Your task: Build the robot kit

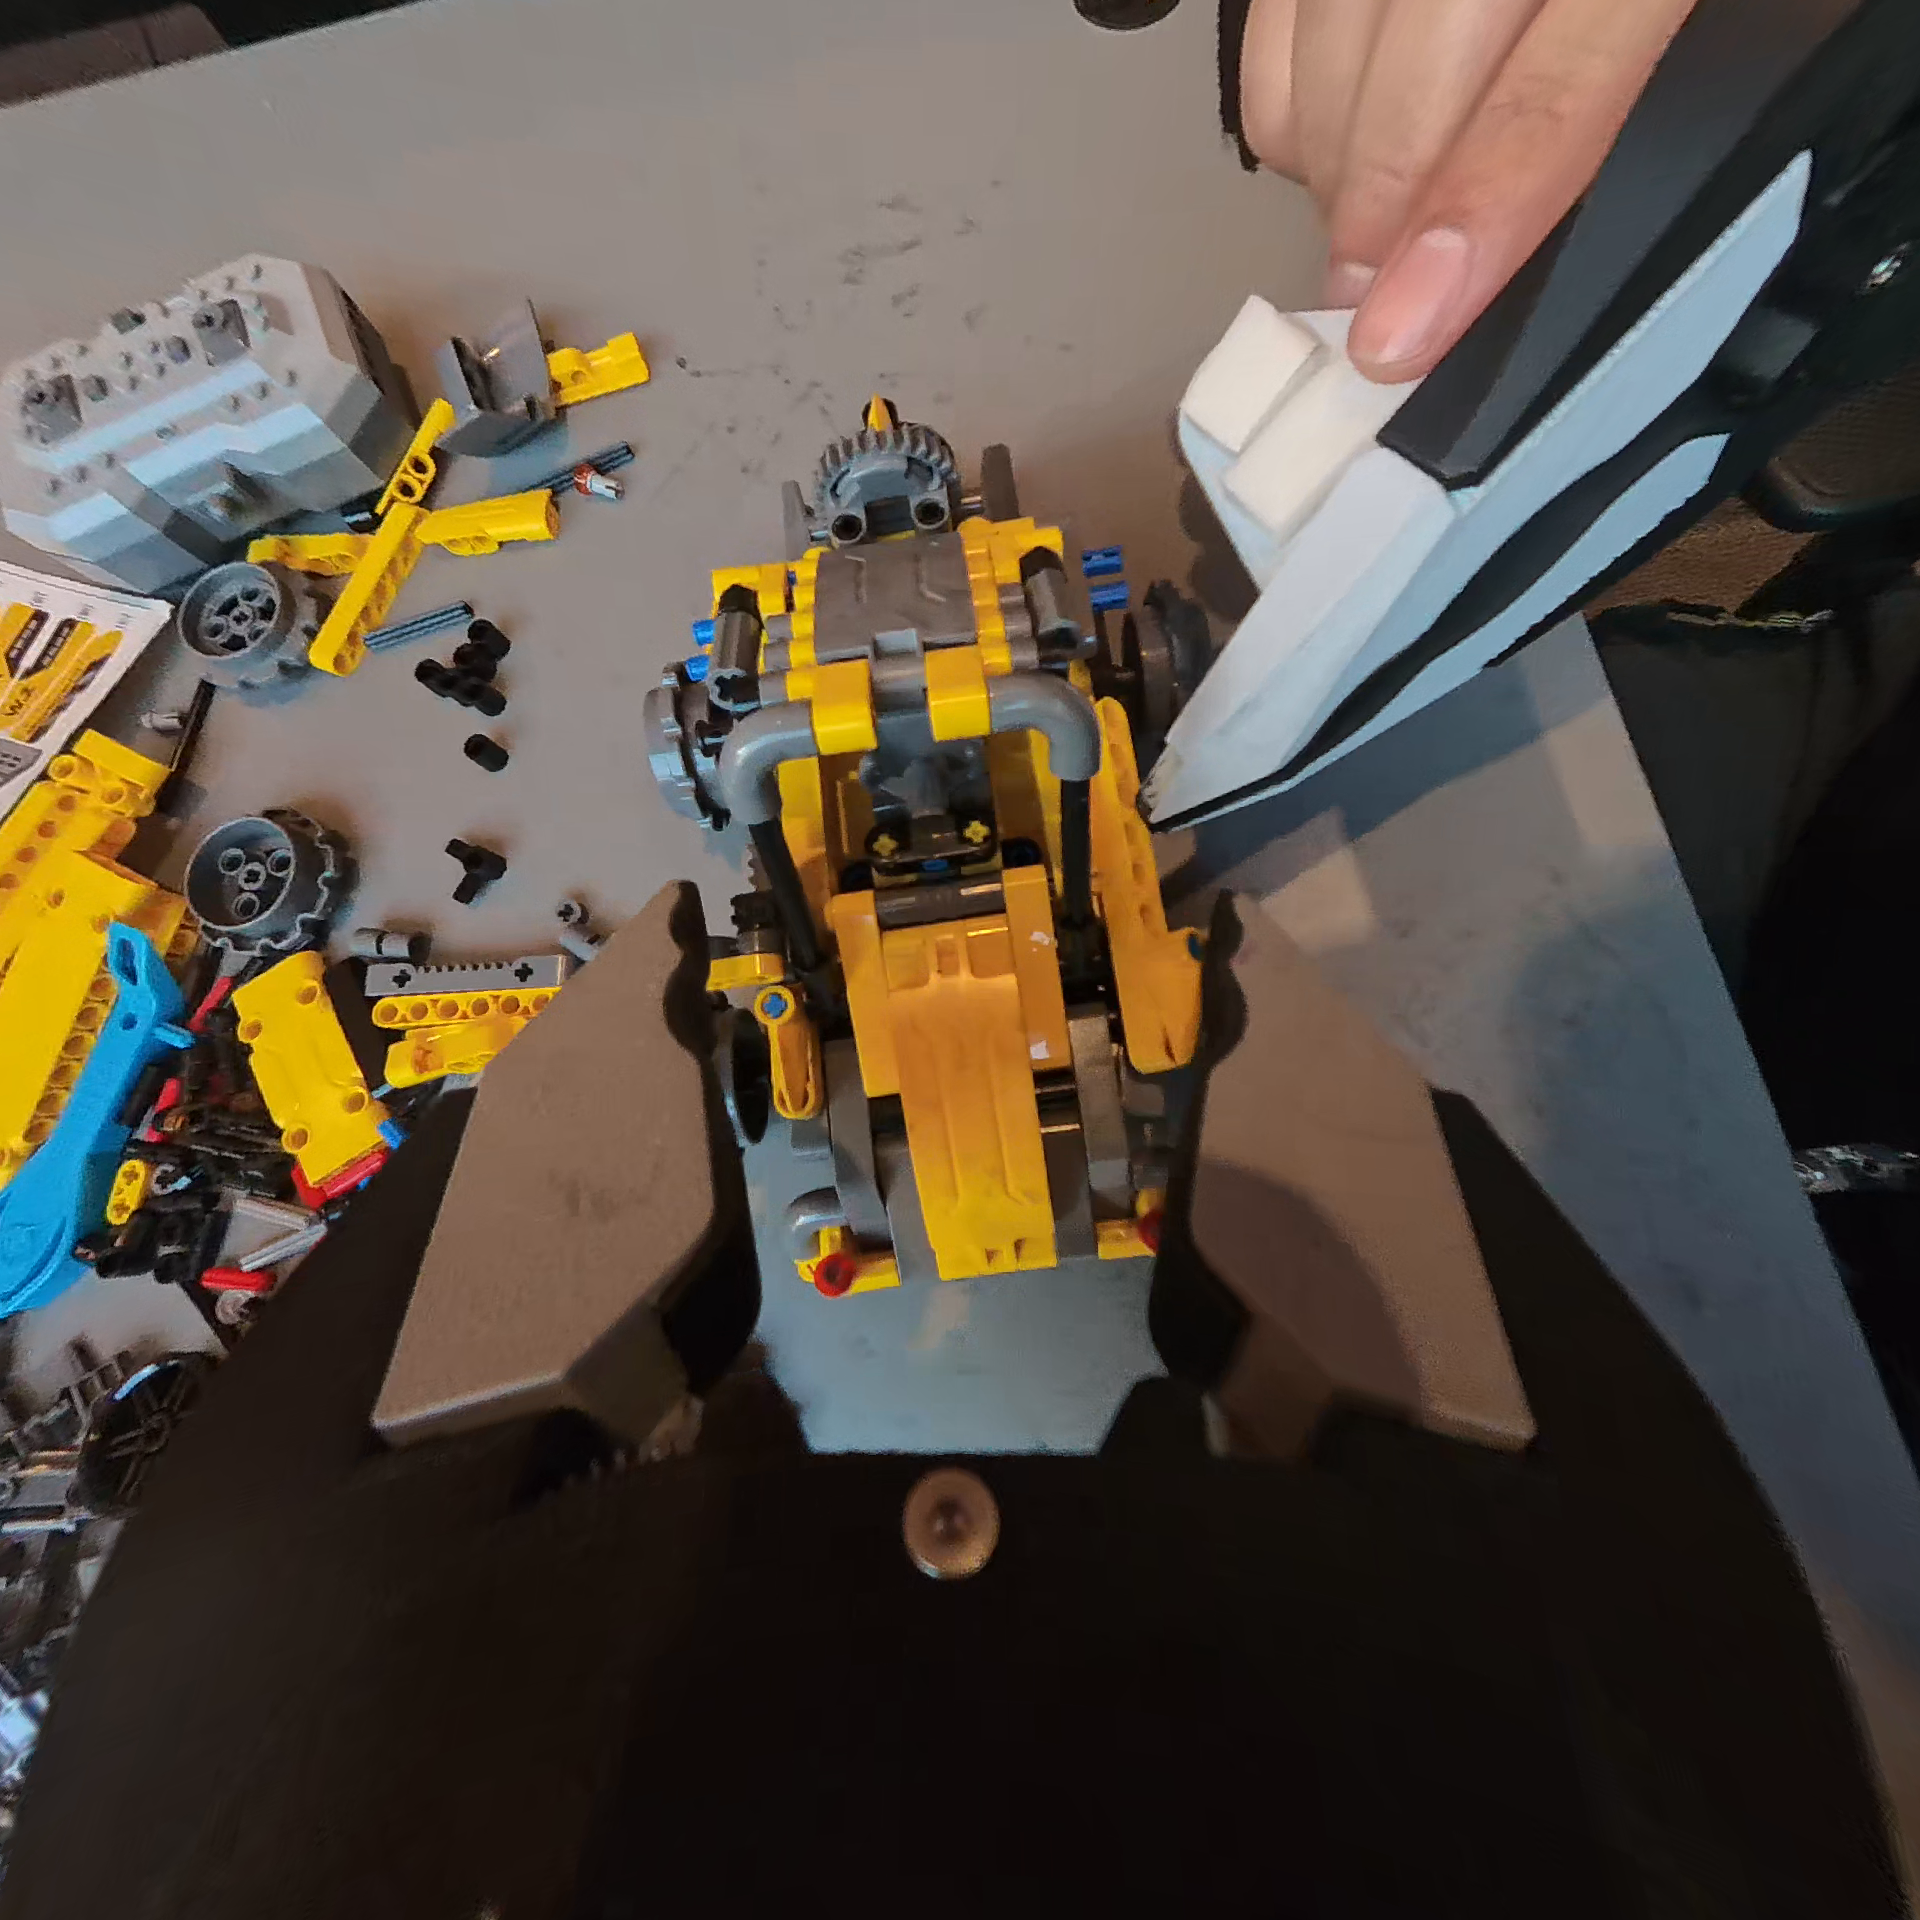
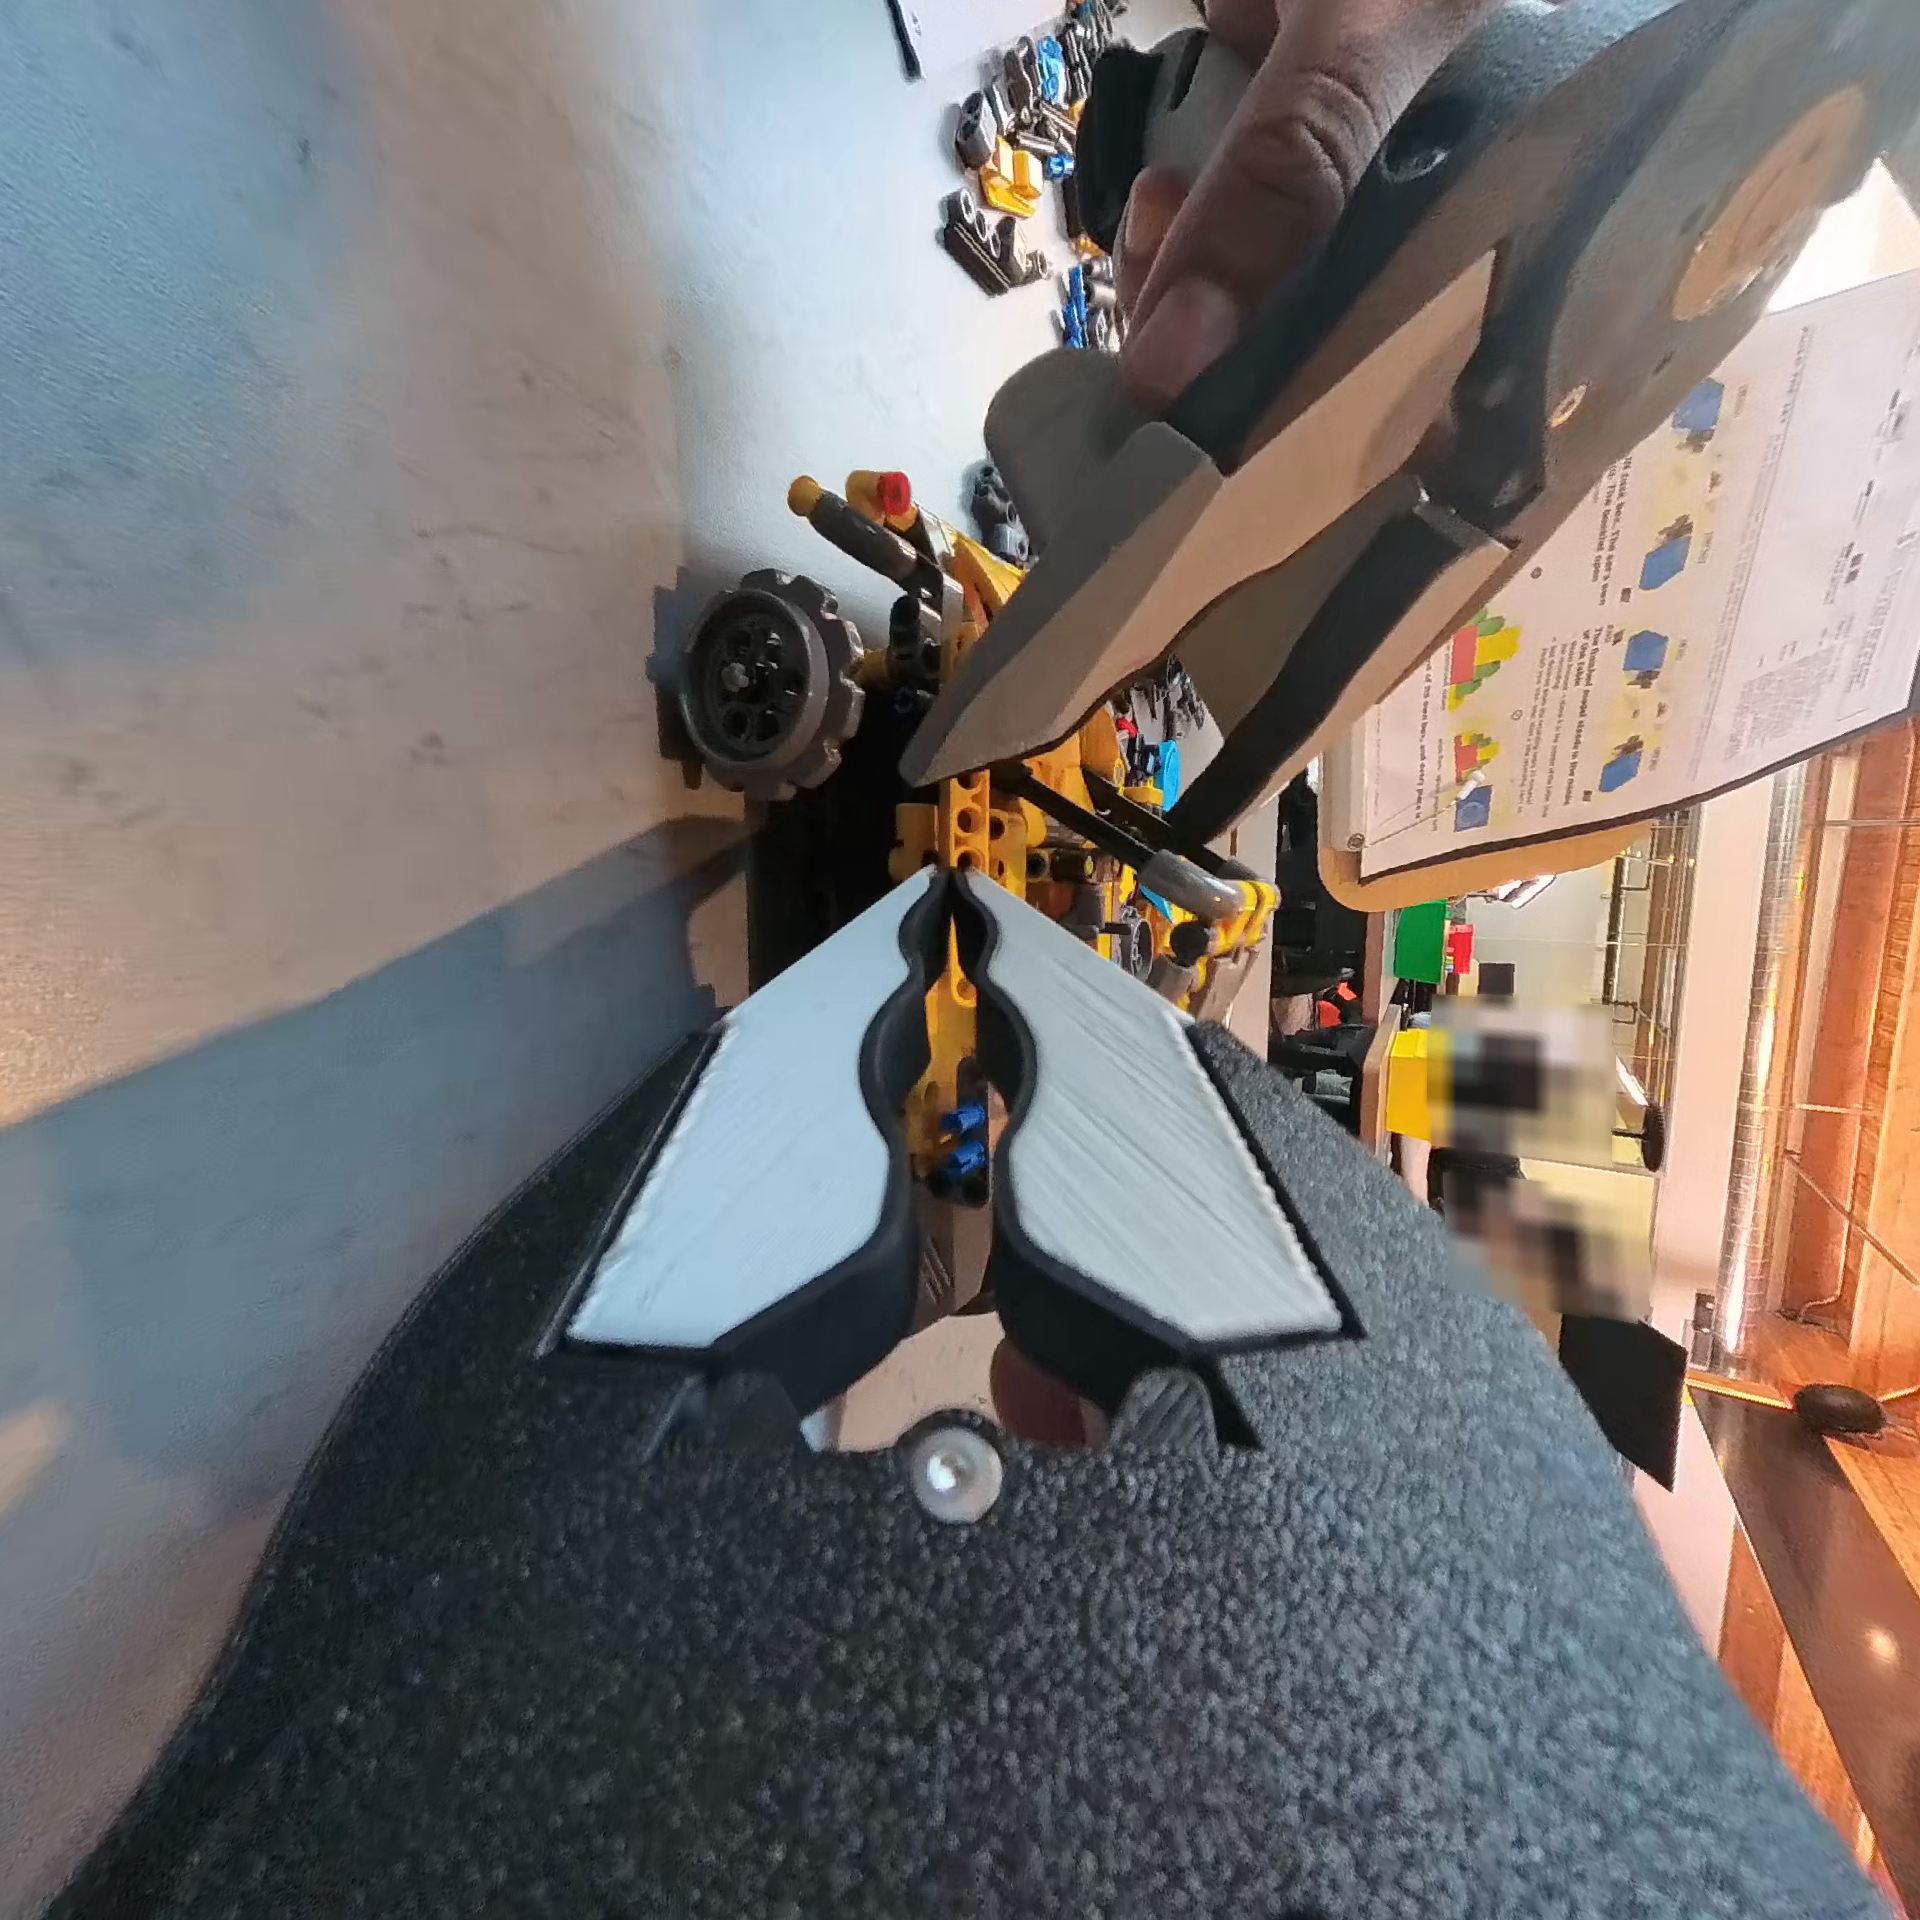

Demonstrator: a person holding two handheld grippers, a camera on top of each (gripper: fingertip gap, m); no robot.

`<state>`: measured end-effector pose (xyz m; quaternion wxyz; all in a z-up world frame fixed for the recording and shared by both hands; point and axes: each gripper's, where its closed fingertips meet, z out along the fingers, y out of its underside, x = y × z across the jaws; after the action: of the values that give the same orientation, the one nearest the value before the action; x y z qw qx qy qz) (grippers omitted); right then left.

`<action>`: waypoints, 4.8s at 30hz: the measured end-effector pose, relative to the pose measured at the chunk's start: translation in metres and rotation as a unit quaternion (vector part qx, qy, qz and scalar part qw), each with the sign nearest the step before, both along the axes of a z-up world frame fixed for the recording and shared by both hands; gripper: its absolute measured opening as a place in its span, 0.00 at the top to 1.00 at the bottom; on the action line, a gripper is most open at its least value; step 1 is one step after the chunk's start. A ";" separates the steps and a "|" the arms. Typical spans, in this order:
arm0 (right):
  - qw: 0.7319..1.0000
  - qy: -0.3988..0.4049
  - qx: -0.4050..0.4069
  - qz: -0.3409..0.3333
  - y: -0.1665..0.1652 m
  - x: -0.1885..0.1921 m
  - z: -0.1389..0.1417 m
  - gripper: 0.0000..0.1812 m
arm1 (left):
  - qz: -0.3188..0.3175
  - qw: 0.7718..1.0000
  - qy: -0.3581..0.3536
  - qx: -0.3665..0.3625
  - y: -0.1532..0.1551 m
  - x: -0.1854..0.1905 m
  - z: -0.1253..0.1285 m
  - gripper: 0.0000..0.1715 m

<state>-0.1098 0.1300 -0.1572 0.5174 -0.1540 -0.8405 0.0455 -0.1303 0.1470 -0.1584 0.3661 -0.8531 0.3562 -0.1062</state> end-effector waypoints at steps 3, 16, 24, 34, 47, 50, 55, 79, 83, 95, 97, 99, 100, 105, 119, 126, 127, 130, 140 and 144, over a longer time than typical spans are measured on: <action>1.000 -0.004 -0.007 -0.010 0.003 -0.002 0.000 1.00 | 0.005 1.000 0.000 -0.002 0.003 -0.001 -0.001 0.47; 1.000 0.021 0.014 -0.016 0.005 -0.002 0.003 1.00 | 0.011 1.000 -0.024 -0.007 0.004 0.000 0.001 0.52; 1.000 0.000 -0.029 -0.009 0.005 -0.004 0.004 0.99 | 0.017 0.999 -0.049 -0.001 0.007 -0.002 0.004 0.56; 0.997 -0.045 -0.064 0.000 0.007 -0.006 -0.001 0.95 | 0.018 0.998 -0.058 0.012 0.009 -0.002 0.004 0.58; 0.990 -0.127 -0.060 0.009 0.004 -0.008 -0.004 0.97 | 0.023 0.997 -0.069 0.019 0.008 -0.003 0.002 0.59; 0.988 -0.143 -0.063 0.007 0.004 -0.007 -0.005 0.98 | 0.026 0.997 -0.069 0.023 0.008 -0.004 0.001 0.59; 0.981 -0.177 -0.078 0.002 0.004 -0.008 -0.006 0.98 | 0.027 0.997 -0.065 0.022 0.008 -0.004 0.000 0.59; 0.995 -0.092 -0.044 -0.016 0.006 -0.007 -0.003 0.97 | 0.036 0.993 -0.099 0.052 0.008 -0.004 0.004 0.59; 0.986 -0.159 -0.051 -0.027 0.006 -0.007 -0.005 0.98 | 0.042 0.993 -0.100 0.050 0.008 -0.004 0.003 0.60; 0.982 -0.190 0.004 -0.001 0.006 -0.010 -0.007 0.99 | 0.053 0.992 -0.096 0.056 0.009 -0.007 0.000 0.60; 0.979 -0.201 -0.006 -0.001 0.006 -0.010 -0.007 0.99 | 0.054 0.992 -0.095 0.057 0.009 -0.007 0.001 0.60; 0.980 -0.198 -0.013 0.005 0.005 -0.011 -0.008 0.99 | 0.056 0.992 -0.095 0.056 0.009 -0.008 0.001 0.60; 0.981 -0.192 -0.016 0.007 0.005 -0.012 -0.007 0.99 | 0.057 0.992 -0.095 0.056 0.010 -0.008 0.001 0.60; 0.980 -0.180 -0.080 -0.036 0.005 -0.015 -0.004 0.98 | 0.062 0.992 -0.097 0.057 0.010 -0.009 0.002 0.60; 0.991 -0.110 -0.056 -0.047 0.005 -0.019 0.003 0.93 | 0.060 0.995 -0.052 0.058 0.000 -0.018 0.001 0.55; 0.995 -0.089 -0.033 -0.041 0.007 -0.021 0.001 0.94 | 0.070 0.992 -0.095 0.046 -0.007 -0.020 0.007 0.56; 0.995 -0.088 -0.021 -0.039 0.007 -0.022 0.001 0.94 | 0.070 0.992 -0.096 0.044 -0.007 -0.020 0.007 0.56; 0.996 -0.083 0.000 -0.029 0.003 -0.022 0.001 0.94 | 0.069 0.993 -0.087 0.045 -0.008 -0.020 0.006 0.55; 0.996 -0.060 0.074 -0.001 0.001 -0.025 0.000 0.94 | 0.072 0.994 -0.067 0.046 -0.011 -0.022 0.004 0.54; 0.996 -0.068 0.054 -0.008 0.002 -0.024 0.000 0.94 | 0.074 0.993 -0.074 0.050 -0.009 -0.021 0.004 0.55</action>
<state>-0.1334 0.1316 -0.1568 0.4668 -0.1354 -0.8738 -0.0145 -0.1513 0.1380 -0.1545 0.4401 -0.8479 0.2686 -0.1236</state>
